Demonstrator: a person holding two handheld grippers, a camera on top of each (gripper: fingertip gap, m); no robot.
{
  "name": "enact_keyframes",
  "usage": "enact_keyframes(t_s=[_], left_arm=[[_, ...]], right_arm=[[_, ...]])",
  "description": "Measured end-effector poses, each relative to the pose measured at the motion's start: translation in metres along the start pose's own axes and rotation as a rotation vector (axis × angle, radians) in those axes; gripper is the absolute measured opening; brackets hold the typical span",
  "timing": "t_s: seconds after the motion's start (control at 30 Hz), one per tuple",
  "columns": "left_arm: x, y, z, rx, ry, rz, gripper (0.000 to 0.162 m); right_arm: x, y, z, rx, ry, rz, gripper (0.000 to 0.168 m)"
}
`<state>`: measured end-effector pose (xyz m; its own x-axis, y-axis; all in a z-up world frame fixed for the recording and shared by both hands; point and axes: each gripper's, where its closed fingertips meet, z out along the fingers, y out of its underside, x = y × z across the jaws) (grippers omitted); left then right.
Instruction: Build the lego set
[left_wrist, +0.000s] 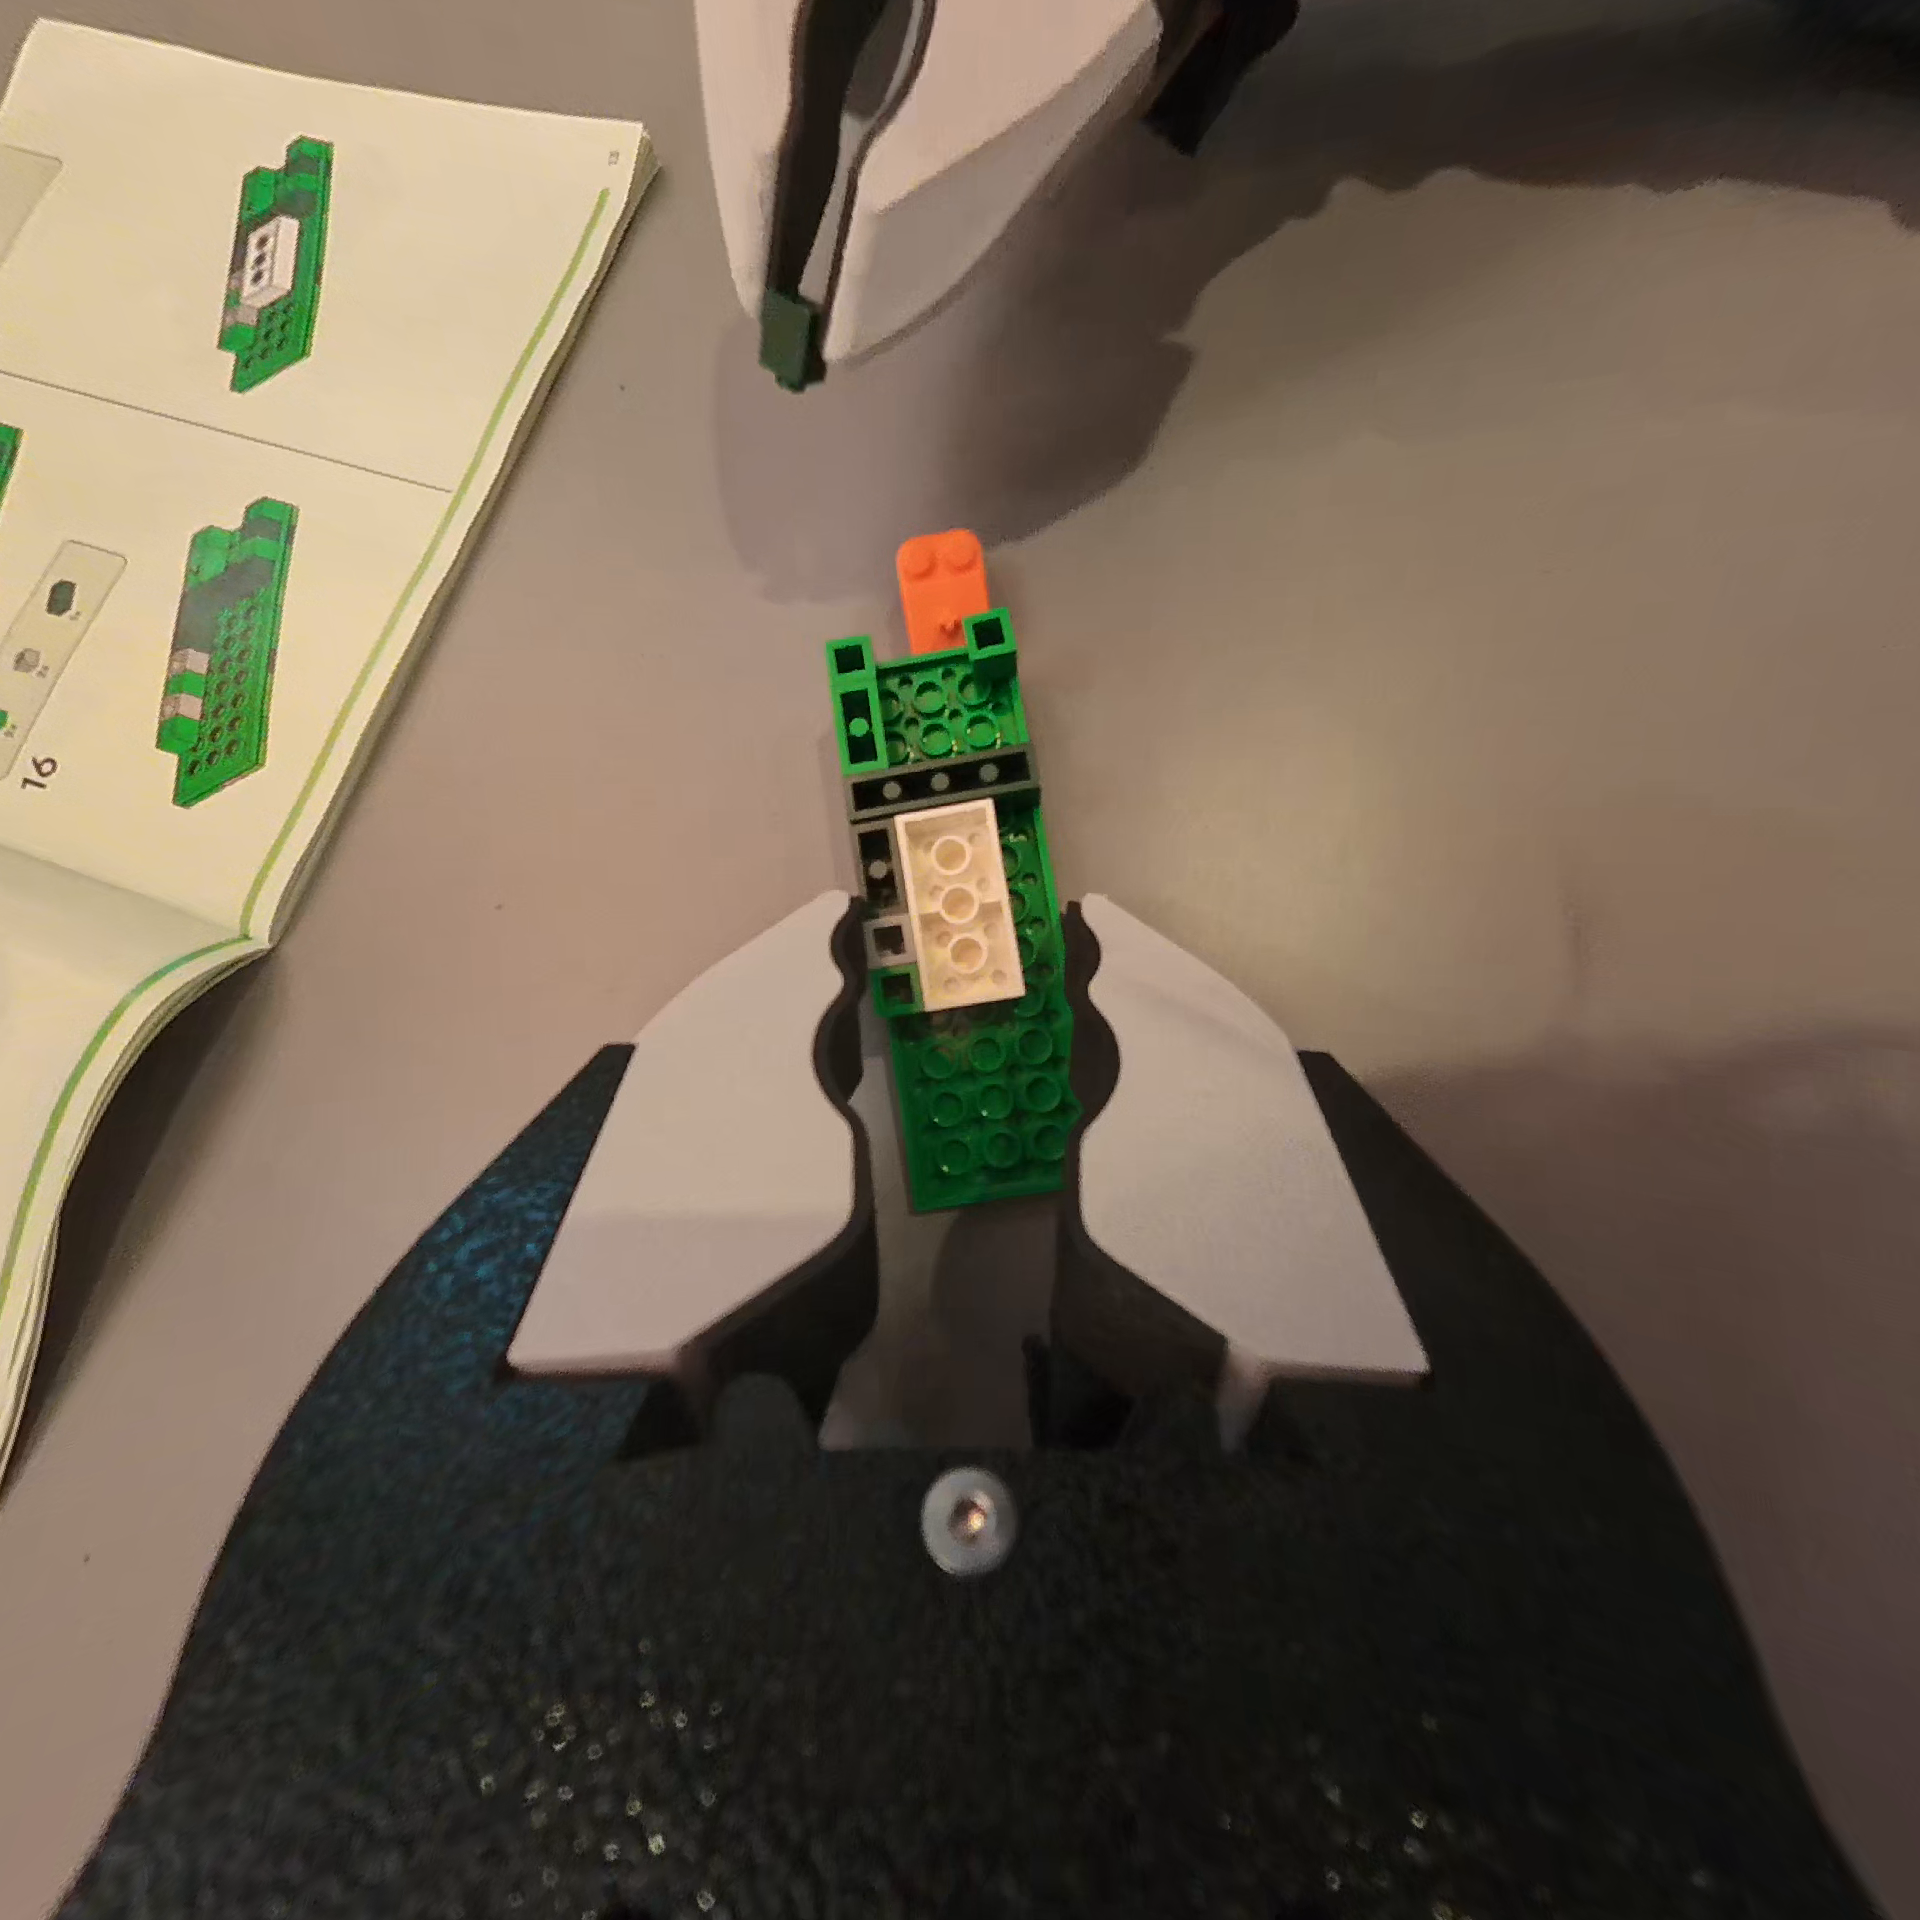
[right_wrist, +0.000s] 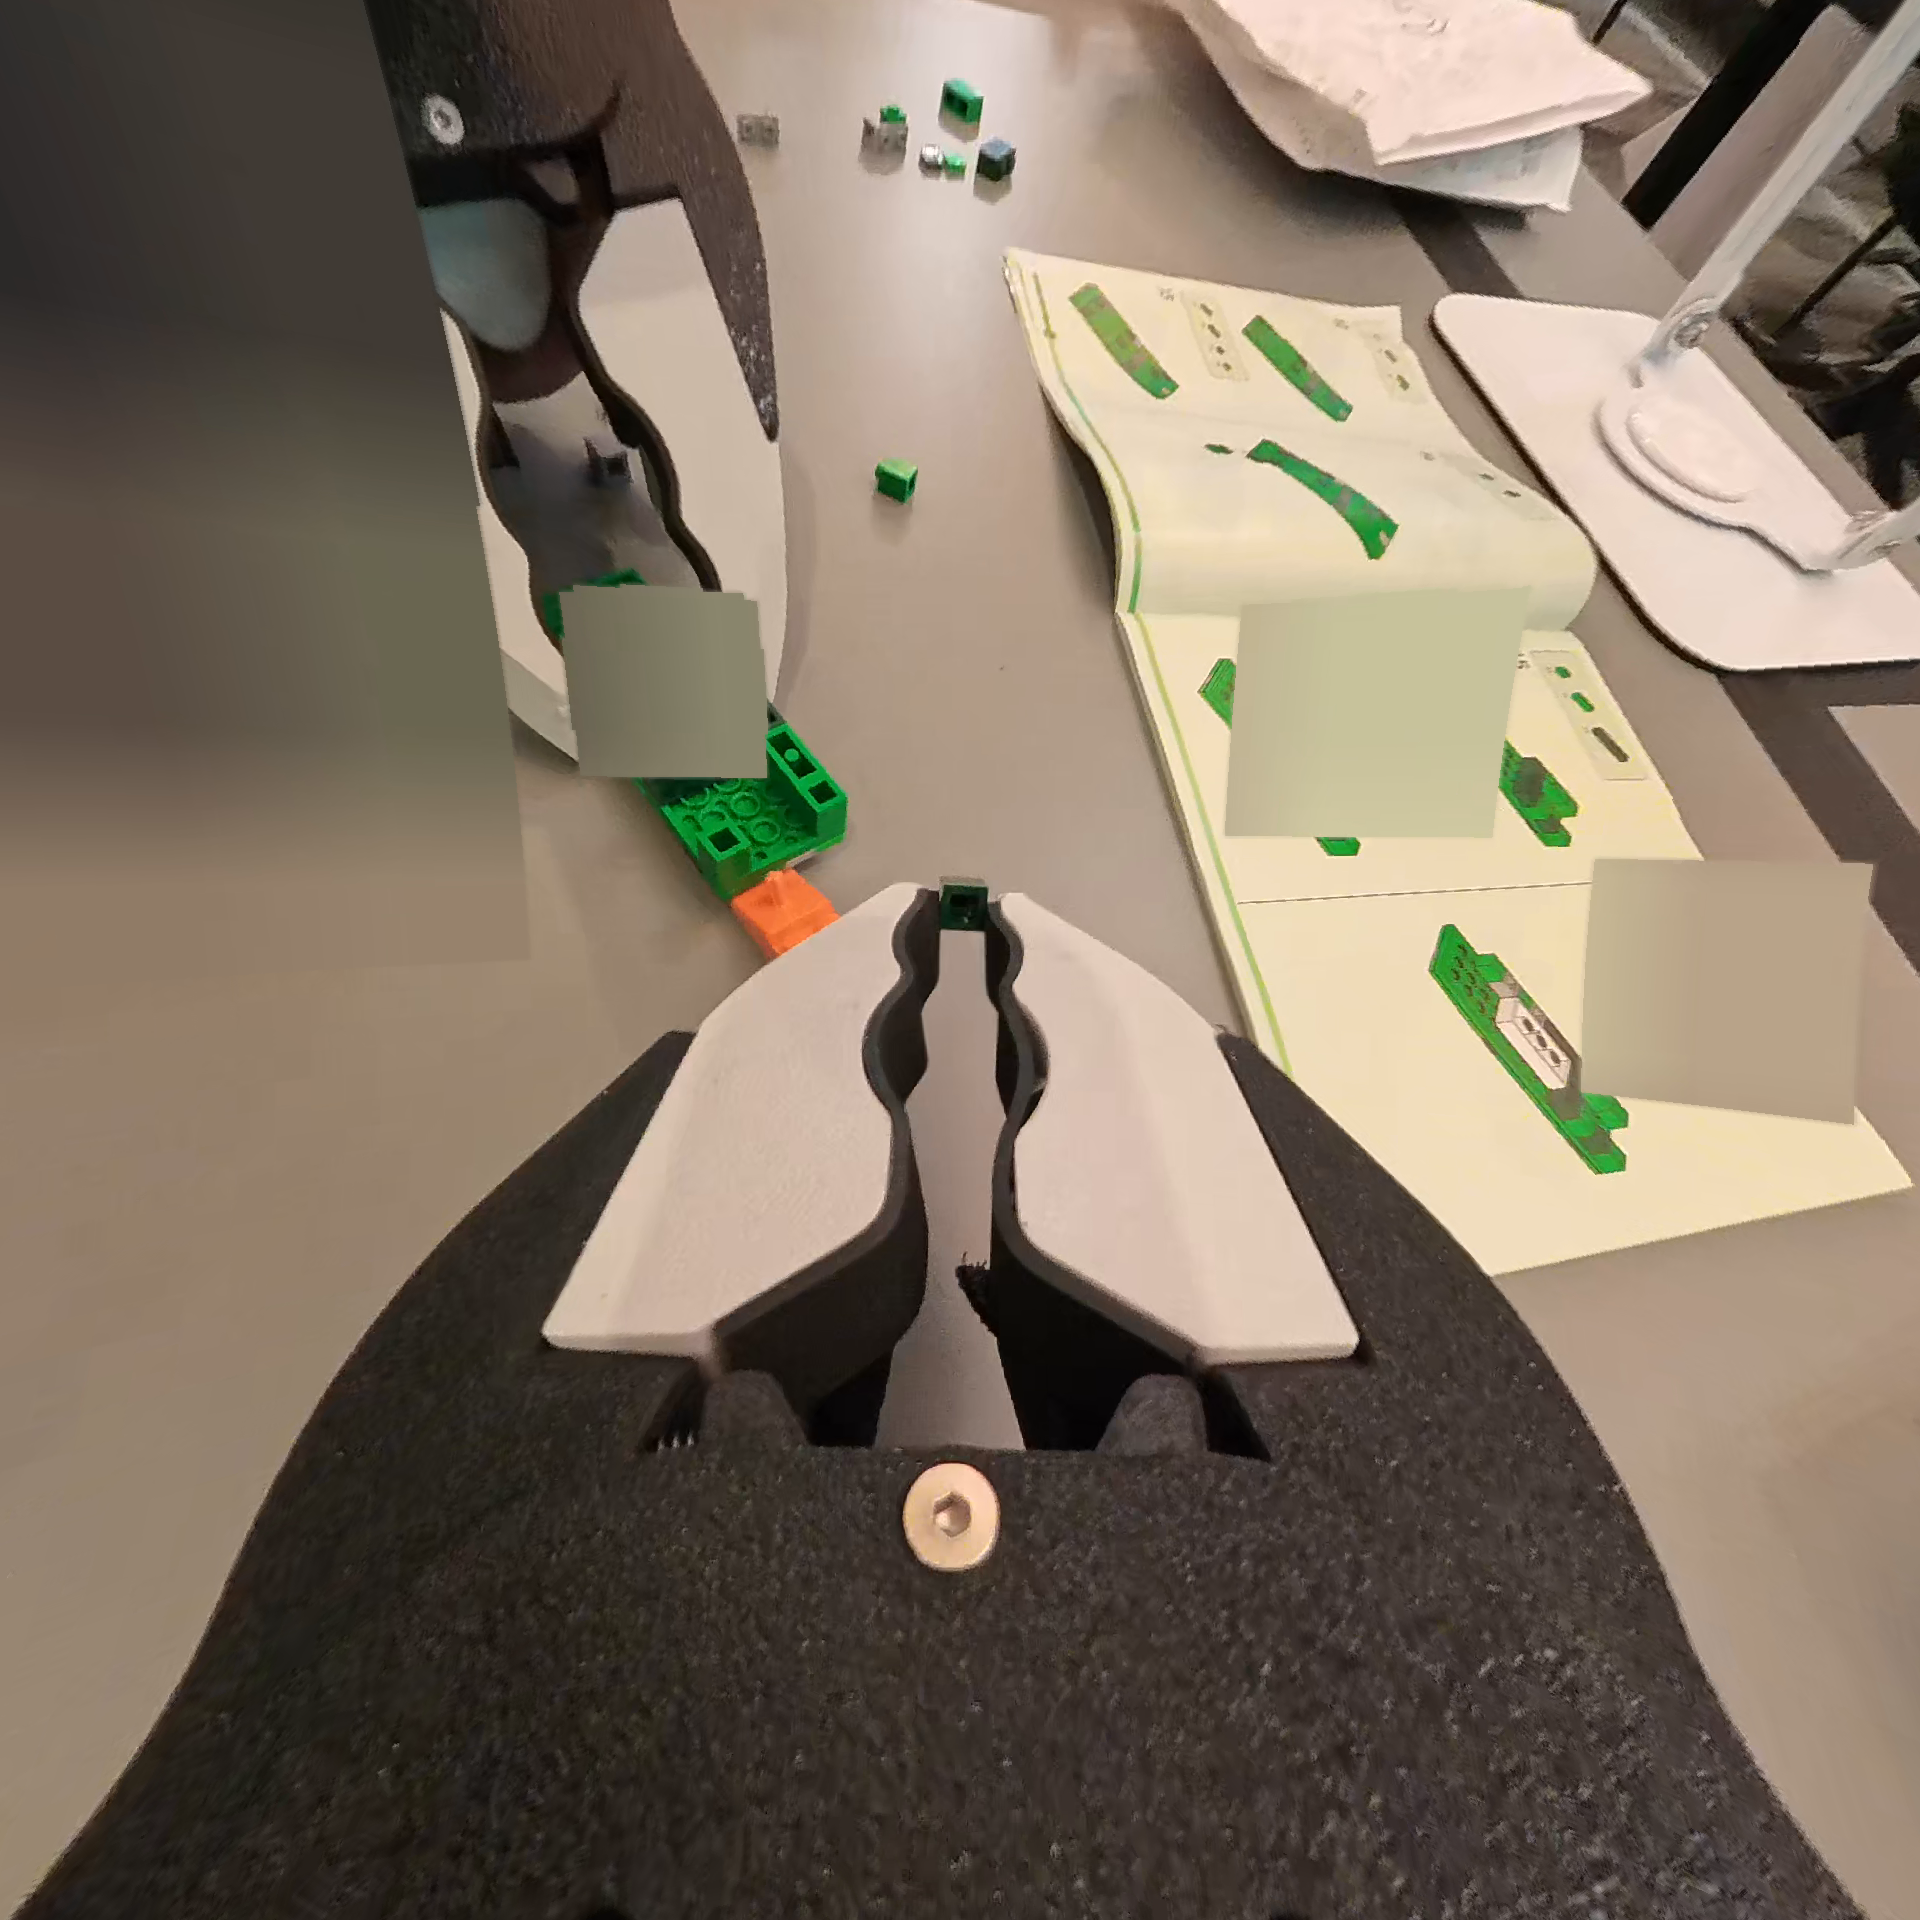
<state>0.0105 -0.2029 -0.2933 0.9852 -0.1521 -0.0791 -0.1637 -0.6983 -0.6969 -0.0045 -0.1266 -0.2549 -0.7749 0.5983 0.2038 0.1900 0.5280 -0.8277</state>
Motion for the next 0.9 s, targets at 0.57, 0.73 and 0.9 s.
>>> enact_keyframes(t_s=[0.57, 0.73, 0.9], left_arm=[[0.002, -0.001, 0.001, 0.022, 0.018, -0.02, 0.036], [0.002, -0.002, 0.001, 0.031, 0.019, -0.02, 0.036], [0.003, -0.002, 0.001, 0.04, 0.021, -0.025, 0.036]], right_arm=[[-0.006, 0.009, 0.005, -0.062, -0.02, -0.028, 0.008], [-0.006, 0.009, 0.006, -0.059, -0.021, -0.024, 0.008], [-0.009, 0.012, 0.009, -0.073, -0.039, -0.018, 0.008]])
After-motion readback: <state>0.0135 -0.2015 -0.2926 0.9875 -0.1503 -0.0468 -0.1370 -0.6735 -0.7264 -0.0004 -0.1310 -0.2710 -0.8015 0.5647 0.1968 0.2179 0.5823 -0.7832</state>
